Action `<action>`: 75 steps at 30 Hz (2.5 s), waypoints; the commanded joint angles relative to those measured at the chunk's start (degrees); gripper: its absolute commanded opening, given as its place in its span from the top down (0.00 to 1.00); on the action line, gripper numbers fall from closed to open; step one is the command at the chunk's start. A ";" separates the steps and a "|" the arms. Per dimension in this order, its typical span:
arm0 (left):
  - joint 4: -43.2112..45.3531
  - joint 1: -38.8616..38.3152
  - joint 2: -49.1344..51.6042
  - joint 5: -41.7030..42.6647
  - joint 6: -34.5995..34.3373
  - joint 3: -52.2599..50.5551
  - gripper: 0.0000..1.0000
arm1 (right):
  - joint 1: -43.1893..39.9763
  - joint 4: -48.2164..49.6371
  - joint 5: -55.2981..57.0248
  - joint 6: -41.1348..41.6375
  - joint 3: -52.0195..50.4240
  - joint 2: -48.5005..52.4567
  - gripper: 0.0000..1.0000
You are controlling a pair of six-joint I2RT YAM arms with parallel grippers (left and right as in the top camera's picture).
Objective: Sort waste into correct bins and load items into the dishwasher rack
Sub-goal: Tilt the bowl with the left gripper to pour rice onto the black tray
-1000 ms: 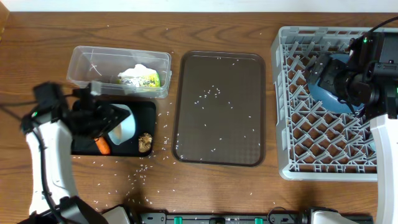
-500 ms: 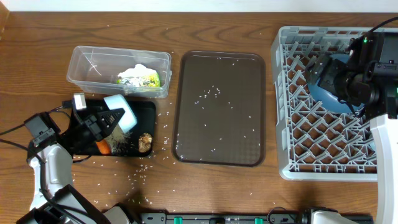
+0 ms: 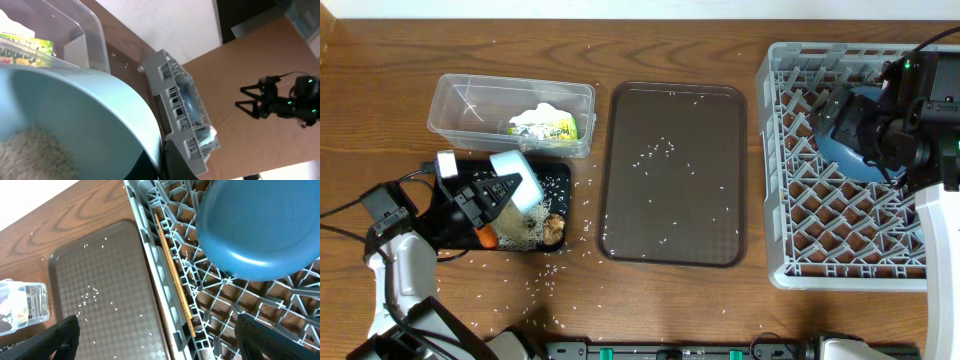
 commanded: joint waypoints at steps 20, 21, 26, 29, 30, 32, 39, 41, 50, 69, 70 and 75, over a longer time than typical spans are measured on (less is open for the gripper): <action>-1.11 1.03 0.42 -4.66 4.55 -2.27 0.94 | -0.57 -0.11 -0.04 0.20 0.24 -0.07 0.08; -0.50 1.31 0.66 -2.40 2.56 -2.27 0.94 | -0.57 -0.11 -0.02 0.22 0.24 -0.07 0.08; 0.02 1.38 0.72 2.93 4.94 -2.27 0.94 | -0.57 -0.04 -0.04 0.22 0.24 -0.07 0.08; 0.42 1.55 0.81 -1.20 1.92 -2.36 0.94 | -0.57 -0.09 -0.04 0.22 0.24 -0.07 0.08; 0.37 1.60 0.81 2.95 2.60 -2.38 0.94 | -0.57 -0.22 -0.04 0.22 0.24 -0.07 0.08; 0.20 1.57 0.85 -2.71 3.54 -2.54 0.94 | -0.57 -0.33 -0.02 0.17 0.24 -0.07 0.08; 0.13 1.49 0.63 -0.83 -0.48 -2.54 0.94 | -0.57 -0.28 -0.07 0.22 0.24 -0.07 0.08; 0.00 1.49 0.63 -2.27 -0.87 -2.54 0.94 | -0.57 -0.42 -0.07 0.22 0.24 -0.07 0.08; 0.76 1.31 0.37 1.77 2.86 -2.47 0.94 | -0.57 -0.42 -0.02 0.20 0.24 -0.07 0.08; 3.85 0.85 0.48 -1.44 1.05 -2.56 0.94 | -0.59 -0.46 0.42 -1.92 0.24 -0.07 0.08; 3.78 0.83 0.48 -4.28 -0.44 -2.54 0.94 | -0.57 -0.42 0.42 -1.90 0.24 -0.07 0.08; 3.80 0.74 0.48 -13.09 -6.58 -2.54 0.94 | -0.57 0.00 0.42 -1.92 0.24 -0.07 0.08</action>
